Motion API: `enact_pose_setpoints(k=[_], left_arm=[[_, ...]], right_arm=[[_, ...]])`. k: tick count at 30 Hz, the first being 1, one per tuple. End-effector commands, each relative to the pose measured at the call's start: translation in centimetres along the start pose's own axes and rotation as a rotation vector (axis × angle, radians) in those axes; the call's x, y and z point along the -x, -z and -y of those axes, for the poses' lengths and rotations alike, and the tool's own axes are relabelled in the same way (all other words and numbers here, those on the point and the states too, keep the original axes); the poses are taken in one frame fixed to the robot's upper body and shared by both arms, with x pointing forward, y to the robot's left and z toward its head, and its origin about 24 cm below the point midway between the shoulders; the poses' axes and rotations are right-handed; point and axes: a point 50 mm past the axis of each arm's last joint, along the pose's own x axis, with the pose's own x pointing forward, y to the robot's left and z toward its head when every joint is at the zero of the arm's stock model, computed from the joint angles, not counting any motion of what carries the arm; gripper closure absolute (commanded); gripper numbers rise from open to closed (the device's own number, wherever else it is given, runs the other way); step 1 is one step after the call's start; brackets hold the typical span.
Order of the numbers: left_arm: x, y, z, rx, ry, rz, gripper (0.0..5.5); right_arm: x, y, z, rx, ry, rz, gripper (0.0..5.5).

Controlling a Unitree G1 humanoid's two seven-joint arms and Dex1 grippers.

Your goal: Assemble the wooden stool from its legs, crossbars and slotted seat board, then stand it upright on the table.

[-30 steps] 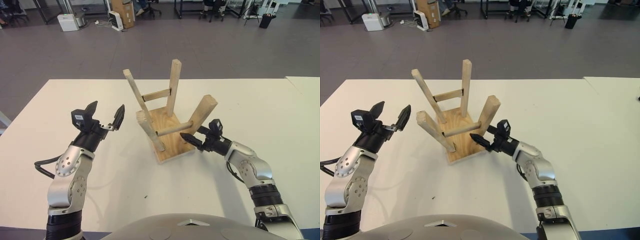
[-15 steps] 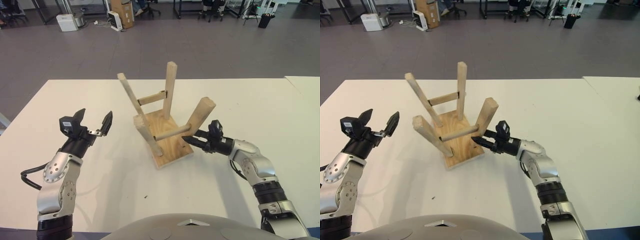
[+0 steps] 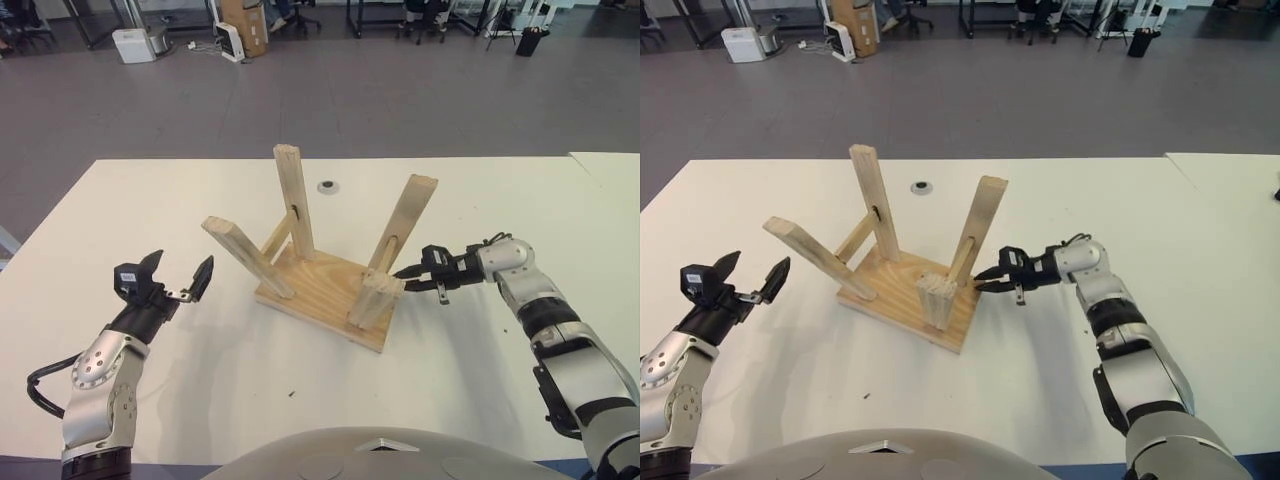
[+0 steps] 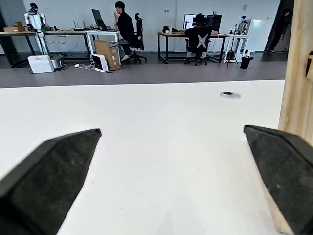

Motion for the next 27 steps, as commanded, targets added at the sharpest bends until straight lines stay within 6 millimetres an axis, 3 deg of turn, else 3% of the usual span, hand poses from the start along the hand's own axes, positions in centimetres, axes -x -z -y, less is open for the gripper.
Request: enact_pose_setpoints(k=[1, 7, 10, 13, 16, 20, 23, 27], left_arm=[[-1.9, 0.6, 0.4, -0.06, 0.088, -0.046, 0.1], [-5.4, 4.0, 0.5, -0.311, 0.281, -0.254, 0.1], [-5.8, 5.2, 0.7, -0.378, 0.381, -0.301, 0.1], [-5.8, 5.6, 1.6, -0.373, 0.516, -0.296, 0.1], [-5.2, 5.7, 3.5, -0.313, 0.704, -0.284, 0.1], [-3.0, 5.7, 5.4, -0.17, 0.851, -0.274, 0.1], [-2.8, 5.8, 4.7, -0.184, 0.795, -0.274, 0.1], [-2.4, 6.8, 3.2, -0.256, 0.645, -0.306, 0.1]], right_arm=[[0.3, 0.7, 0.7, -0.108, 0.052, -0.035, 4.9], [2.5, 3.3, -1.1, -0.204, 0.245, -0.028, 4.9], [3.1, 4.8, -3.7, -0.286, 0.224, -0.061, 4.9], [0.9, 4.4, -7.4, -0.413, 0.111, 0.03, 4.9], [-1.3, 2.9, -9.0, -0.493, 0.095, 0.134, 4.9], [-2.2, 2.0, -7.2, -0.511, 0.257, 0.173, 4.9], [-2.1, 2.2, -6.1, -0.506, 0.33, 0.147, 4.9], [-1.6, 2.8, -6.0, -0.513, 0.358, 0.124, 4.9]])
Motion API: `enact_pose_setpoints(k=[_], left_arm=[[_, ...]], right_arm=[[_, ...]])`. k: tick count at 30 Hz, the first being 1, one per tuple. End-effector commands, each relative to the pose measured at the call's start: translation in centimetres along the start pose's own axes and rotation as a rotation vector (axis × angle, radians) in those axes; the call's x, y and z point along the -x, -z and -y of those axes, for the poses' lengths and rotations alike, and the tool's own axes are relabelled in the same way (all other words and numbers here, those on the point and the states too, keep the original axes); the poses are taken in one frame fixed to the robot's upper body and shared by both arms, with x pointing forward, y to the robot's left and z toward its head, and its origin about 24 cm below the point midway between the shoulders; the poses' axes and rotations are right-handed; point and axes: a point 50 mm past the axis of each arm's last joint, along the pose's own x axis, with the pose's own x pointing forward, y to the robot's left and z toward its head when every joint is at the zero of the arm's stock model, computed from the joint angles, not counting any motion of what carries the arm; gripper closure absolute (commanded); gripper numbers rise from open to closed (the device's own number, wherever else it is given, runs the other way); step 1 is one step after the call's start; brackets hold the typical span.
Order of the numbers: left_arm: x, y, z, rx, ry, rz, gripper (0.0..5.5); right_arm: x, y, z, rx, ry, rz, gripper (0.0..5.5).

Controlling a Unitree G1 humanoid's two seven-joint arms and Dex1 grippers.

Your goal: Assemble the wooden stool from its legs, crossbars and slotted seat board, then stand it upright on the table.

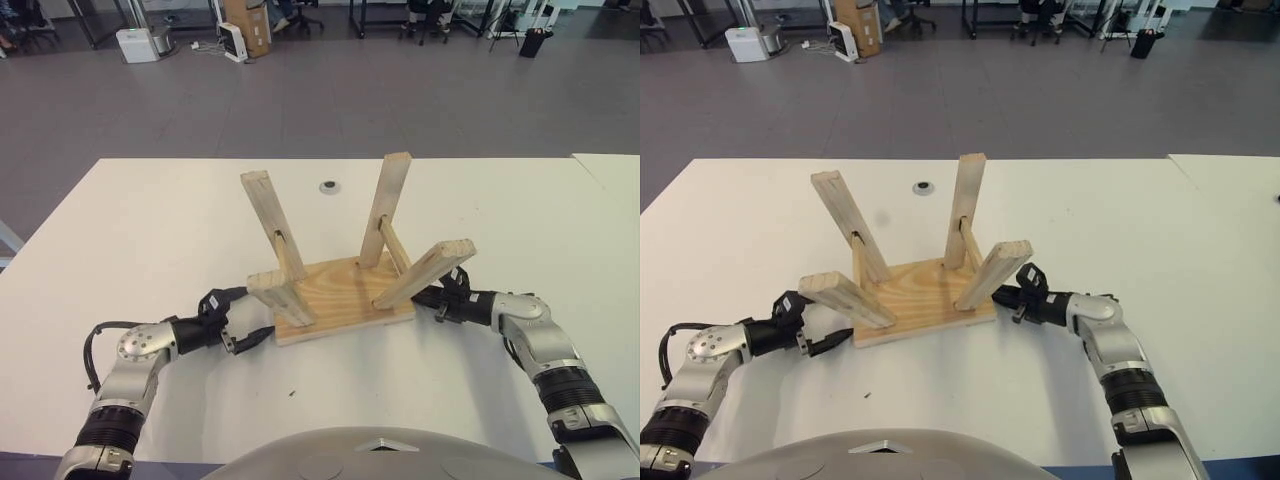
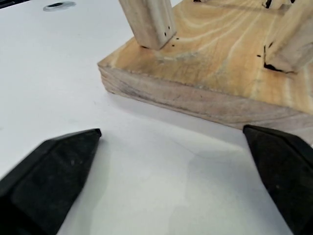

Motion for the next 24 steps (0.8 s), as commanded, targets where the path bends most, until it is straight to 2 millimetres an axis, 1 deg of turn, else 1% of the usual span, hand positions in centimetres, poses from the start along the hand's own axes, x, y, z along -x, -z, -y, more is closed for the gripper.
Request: enact_pose_setpoints(k=[1, 4, 6, 8, 11, 14, 18, 20, 22, 24], left_arm=[[0.1, 1.5, 0.3, -0.039, -0.104, -0.069, 0.1], [1.0, 2.1, 1.1, -0.027, -0.168, -0.066, 0.1], [1.1, 1.9, 1.4, -0.022, -0.189, -0.045, 0.1], [1.0, 1.8, 1.6, -0.021, -0.204, -0.033, 0.1], [1.2, 1.5, 1.9, -0.013, -0.221, -0.018, 0.1], [1.0, 0.9, 2.3, -0.016, -0.203, -0.007, 0.1], [0.4, 0.4, 2.9, -0.009, -0.174, 0.003, 0.1], [-0.1, 0.0, 3.0, -0.015, -0.169, 0.018, 0.1], [-0.8, -1.0, 3.0, -0.025, -0.16, 0.051, 0.1], [-0.9, -2.3, 2.8, -0.038, -0.149, 0.077, 0.1]], right_arm=[[-0.5, -0.3, -0.1, 0.013, -0.032, 0.011, 4.9], [1.2, 0.1, 1.0, 0.012, 0.009, -0.012, 4.9], [2.3, 0.5, 1.1, 0.005, 0.011, -0.023, 4.9], [2.8, 0.8, 0.6, 0.0, -0.004, -0.027, 4.9], [2.7, 0.9, -0.6, -0.013, -0.057, -0.011, 4.9], [2.3, 1.0, -1.7, -0.013, -0.102, -0.008, 4.9], [0.8, 1.0, -3.0, -0.01, -0.133, 0.01, 4.9], [0.5, 0.8, -3.5, -0.01, -0.144, 0.019, 4.9], [0.5, 0.2, -3.9, -0.006, -0.167, 0.032, 4.9], [0.7, -1.0, -4.1, 0.001, -0.187, 0.058, 4.9]])
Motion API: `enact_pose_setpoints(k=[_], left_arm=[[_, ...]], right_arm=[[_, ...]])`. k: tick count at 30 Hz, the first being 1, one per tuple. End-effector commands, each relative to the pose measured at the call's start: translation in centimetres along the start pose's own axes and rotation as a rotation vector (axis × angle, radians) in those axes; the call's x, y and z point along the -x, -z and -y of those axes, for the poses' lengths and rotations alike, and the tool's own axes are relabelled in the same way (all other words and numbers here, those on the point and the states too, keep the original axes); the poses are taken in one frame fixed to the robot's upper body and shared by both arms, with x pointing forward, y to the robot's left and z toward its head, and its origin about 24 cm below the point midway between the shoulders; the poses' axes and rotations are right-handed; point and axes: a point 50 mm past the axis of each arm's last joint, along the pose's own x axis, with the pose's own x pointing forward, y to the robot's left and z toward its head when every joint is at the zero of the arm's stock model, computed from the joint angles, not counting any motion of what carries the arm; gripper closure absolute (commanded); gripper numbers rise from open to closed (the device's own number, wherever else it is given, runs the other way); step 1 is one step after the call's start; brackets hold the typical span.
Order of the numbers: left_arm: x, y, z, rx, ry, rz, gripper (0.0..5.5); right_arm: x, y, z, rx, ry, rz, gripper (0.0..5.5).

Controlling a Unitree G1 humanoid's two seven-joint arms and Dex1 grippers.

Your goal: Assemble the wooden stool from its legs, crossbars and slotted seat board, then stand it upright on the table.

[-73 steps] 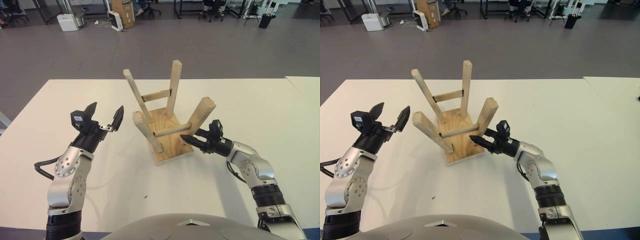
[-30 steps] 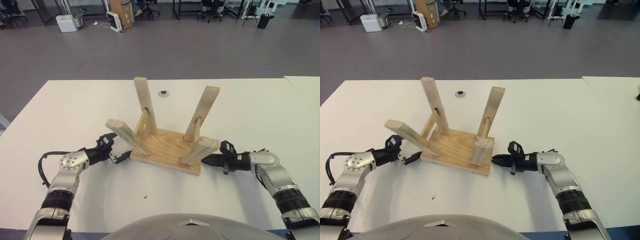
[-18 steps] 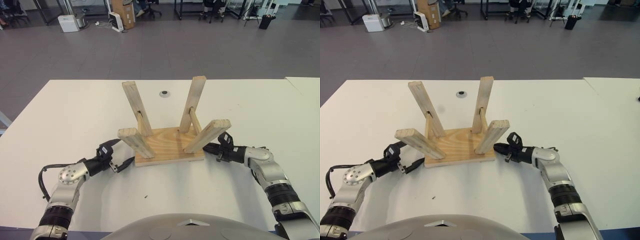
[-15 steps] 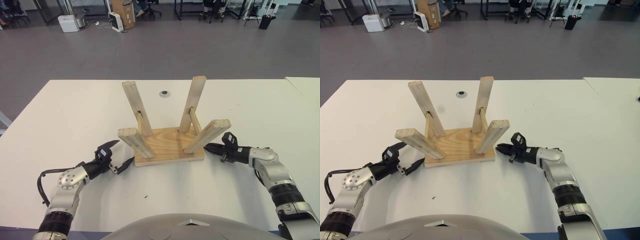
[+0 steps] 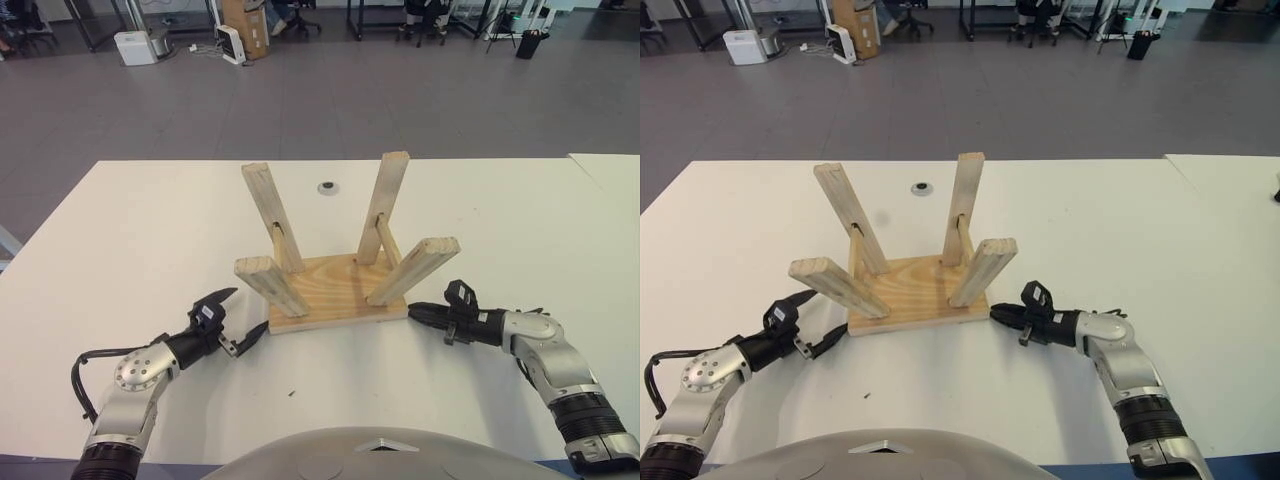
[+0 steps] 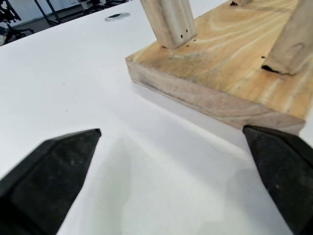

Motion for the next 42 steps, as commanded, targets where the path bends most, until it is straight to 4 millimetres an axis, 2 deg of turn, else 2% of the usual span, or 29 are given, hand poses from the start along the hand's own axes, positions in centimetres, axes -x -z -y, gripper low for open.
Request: enact_pose_setpoints(k=[1, 4, 6, 8, 11, 14, 16, 18, 20, 22, 27, 31, 33, 36, 39, 42], left_arm=[[-1.6, -3.3, 0.8, -0.036, 0.081, 0.093, 0.1], [-1.0, -6.3, 0.3, -0.072, 0.075, 0.155, 0.1], [-0.6, -8.5, 0.7, -0.107, 0.112, 0.191, 0.1], [-0.2, -9.9, 1.1, -0.127, 0.143, 0.205, 0.1], [0.1, -11.0, 0.7, -0.138, 0.132, 0.221, 0.1], [0.1, -10.6, 0.2, -0.122, 0.114, 0.208, 0.1], [0.0, -9.6, 0.2, -0.1, 0.113, 0.182, 0.1], [0.2, -8.2, 0.6, -0.074, 0.132, 0.139, 0.1], [0.7, -7.1, 0.9, -0.046, 0.169, 0.103, 0.1], [1.2, -6.2, 0.3, -0.048, 0.174, 0.064, 0.1], [1.9, -4.7, -1.4, -0.076, 0.177, 0.002, 0.1], [1.4, -4.4, -1.3, -0.06, 0.21, 0.02, 0.1], [0.6, -4.4, -0.6, -0.034, 0.272, 0.041, 0.1], [-0.8, -5.0, -0.4, -0.041, 0.316, 0.086, 0.61], [-1.7, -5.1, -0.4, -0.054, 0.36, 0.084, 0.98], [-2.1, -4.7, -0.6, -0.066, 0.378, 0.069, 1.43]], right_arm=[[-1.1, -3.2, -1.7, 0.036, -0.132, 0.09, 4.9], [-0.4, -6.1, -2.0, 0.062, -0.171, 0.137, 4.9], [0.2, -8.6, -1.7, 0.098, -0.165, 0.193, 4.9], [0.8, -10.6, -1.6, 0.121, -0.165, 0.254, 4.9], [1.4, -12.0, -2.2, 0.13, -0.211, 0.301, 4.9], [1.7, -13.4, -2.6, 0.107, -0.249, 0.355, 4.9], [1.7, -12.6, -2.5, 0.081, -0.27, 0.311, 4.9], [1.7, -10.7, -1.7, 0.056, -0.24, 0.231, 4.9], [1.9, -8.6, 0.3, 0.035, -0.143, 0.136, 4.9], [2.7, -6.7, 2.2, 0.019, -0.064, 0.059, 4.9], [3.2, -4.4, 4.3, 0.064, -0.032, -0.033, 4.09], [2.3, -5.0, 5.0, 0.118, -0.074, 0.006, 3.44], [1.5, -5.6, 5.0, 0.14, -0.115, 0.033, 3.44], [-0.2, -6.5, 4.6, 0.18, -0.192, 0.06, 3.41], [-1.4, -6.4, 4.1, 0.198, -0.265, 0.027, 3.41], [-2.4, -6.3, 4.2, 0.218, -0.264, 0.02, 3.41]])
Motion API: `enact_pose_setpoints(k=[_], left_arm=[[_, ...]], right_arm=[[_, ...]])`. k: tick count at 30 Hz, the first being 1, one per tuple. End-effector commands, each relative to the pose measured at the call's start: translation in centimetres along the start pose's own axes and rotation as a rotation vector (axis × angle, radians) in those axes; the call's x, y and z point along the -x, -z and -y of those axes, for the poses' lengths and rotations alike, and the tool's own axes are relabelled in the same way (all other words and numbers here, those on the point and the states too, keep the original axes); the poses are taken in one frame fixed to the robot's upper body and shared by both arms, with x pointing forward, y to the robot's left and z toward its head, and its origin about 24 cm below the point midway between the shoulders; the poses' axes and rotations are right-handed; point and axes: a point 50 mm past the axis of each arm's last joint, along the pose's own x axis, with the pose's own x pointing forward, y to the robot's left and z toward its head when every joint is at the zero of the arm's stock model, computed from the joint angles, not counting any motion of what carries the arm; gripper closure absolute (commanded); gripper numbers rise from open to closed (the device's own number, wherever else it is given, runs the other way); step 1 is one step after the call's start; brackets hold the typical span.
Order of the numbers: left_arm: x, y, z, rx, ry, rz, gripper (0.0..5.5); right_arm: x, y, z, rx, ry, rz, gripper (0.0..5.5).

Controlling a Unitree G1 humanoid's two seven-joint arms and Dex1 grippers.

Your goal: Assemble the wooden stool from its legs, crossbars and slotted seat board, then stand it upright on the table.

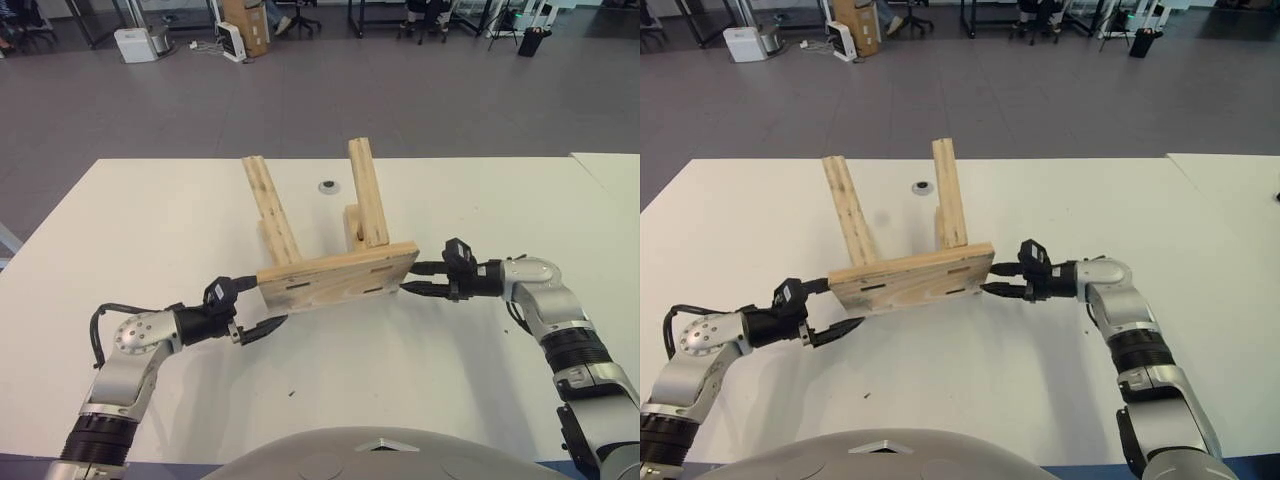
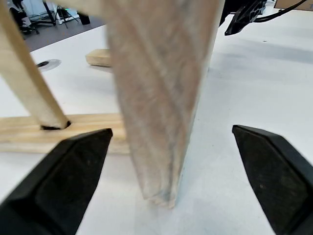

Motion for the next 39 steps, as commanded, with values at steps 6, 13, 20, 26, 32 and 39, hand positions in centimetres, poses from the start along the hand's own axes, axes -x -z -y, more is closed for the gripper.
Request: enact_pose_setpoints(k=[6, 13, 20, 26, 32, 39], left_arm=[[0.2, 1.7, -0.4, -0.063, 0.089, -0.099, 2.42], [0.1, 2.0, -1.1, -0.114, 0.114, -0.107, 3.66], [0.3, 2.4, -1.5, -0.138, 0.143, -0.126, 4.2], [0.4, 2.7, -1.3, -0.13, 0.167, -0.117, 4.2], [0.4, 2.5, -1.6, -0.09, 0.176, -0.077, 4.2], [0.1, 2.4, -1.3, -0.104, 0.246, -0.097, 4.2]], right_arm=[[-2.2, -1.0, 1.2, 0.098, 0.001, 0.022, 3.41], [-2.5, -1.6, 1.8, 0.126, 0.005, 0.044, 2.5], [-3.5, -1.2, 1.6, 0.152, -0.063, 0.035, 3.12], [-4.8, -0.8, 0.8, 0.166, -0.117, 0.068, 3.75], [-4.5, -0.7, 0.6, 0.12, -0.155, 0.046, 3.51], [-4.0, -0.7, 0.6, 0.141, -0.175, -0.001, 2.39]])
